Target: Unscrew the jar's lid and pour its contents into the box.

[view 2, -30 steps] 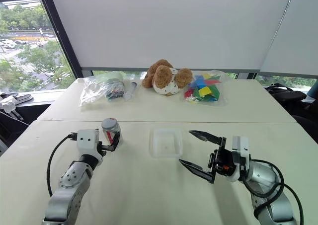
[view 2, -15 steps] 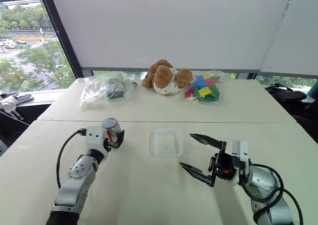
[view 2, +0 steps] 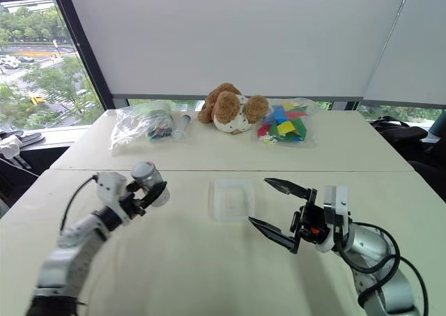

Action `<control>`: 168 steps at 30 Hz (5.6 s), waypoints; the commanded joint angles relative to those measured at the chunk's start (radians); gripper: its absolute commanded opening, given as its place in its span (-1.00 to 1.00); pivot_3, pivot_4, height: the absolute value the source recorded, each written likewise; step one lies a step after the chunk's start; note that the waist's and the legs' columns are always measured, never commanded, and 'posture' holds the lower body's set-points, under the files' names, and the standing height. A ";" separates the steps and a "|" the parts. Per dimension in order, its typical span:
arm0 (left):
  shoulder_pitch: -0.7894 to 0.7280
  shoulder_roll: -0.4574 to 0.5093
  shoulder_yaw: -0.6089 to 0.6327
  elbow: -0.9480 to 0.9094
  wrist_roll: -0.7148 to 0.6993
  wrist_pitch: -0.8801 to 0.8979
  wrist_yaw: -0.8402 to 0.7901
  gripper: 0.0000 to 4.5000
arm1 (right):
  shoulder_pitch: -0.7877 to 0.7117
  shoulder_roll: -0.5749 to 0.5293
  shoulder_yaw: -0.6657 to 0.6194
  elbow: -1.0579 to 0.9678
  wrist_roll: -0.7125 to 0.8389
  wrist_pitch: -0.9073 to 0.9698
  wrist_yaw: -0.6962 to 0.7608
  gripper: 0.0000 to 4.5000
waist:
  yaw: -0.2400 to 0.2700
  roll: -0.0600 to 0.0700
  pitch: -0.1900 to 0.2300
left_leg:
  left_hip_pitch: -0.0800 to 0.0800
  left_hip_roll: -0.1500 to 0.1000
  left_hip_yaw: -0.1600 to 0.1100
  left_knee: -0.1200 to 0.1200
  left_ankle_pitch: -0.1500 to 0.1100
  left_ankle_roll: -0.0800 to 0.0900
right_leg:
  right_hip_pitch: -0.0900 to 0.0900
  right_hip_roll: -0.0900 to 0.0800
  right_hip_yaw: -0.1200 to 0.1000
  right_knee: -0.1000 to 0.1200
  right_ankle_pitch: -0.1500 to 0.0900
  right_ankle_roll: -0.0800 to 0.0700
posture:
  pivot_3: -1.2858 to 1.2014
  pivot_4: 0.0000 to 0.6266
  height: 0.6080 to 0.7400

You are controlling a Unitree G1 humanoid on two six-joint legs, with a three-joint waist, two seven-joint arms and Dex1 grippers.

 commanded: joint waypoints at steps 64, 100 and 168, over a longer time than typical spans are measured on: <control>-0.263 -0.059 -0.307 -0.044 -0.034 0.060 -0.498 0.06 | -0.610 0.076 0.226 0.070 0.012 0.483 0.161 0.97 | -0.013 0.001 0.000 | -0.014 -0.001 -0.001 0.003 0.001 0.001 | -0.013 0.006 -0.001 0.003 0.005 0.006 | 0.03 -0.52 1.00; -0.257 -0.088 -0.294 0.034 0.062 -0.004 -0.388 0.06 | -0.551 0.136 0.252 0.122 -0.151 0.499 -0.088 0.97 | -0.010 0.001 0.000 | -0.013 -0.001 -0.001 0.004 0.001 0.001 | -0.012 0.006 -0.001 0.003 0.005 0.006 | 0.03 -0.52 1.00; -0.256 -0.100 -0.306 0.061 0.086 -0.032 -0.372 0.06 | -0.581 0.116 0.256 0.143 -0.106 0.591 -0.051 0.97 | -0.024 0.000 0.000 | -0.013 -0.001 -0.001 0.004 0.001 0.001 | -0.012 0.006 -0.001 0.004 0.005 0.007 | 0.03 -0.52 1.00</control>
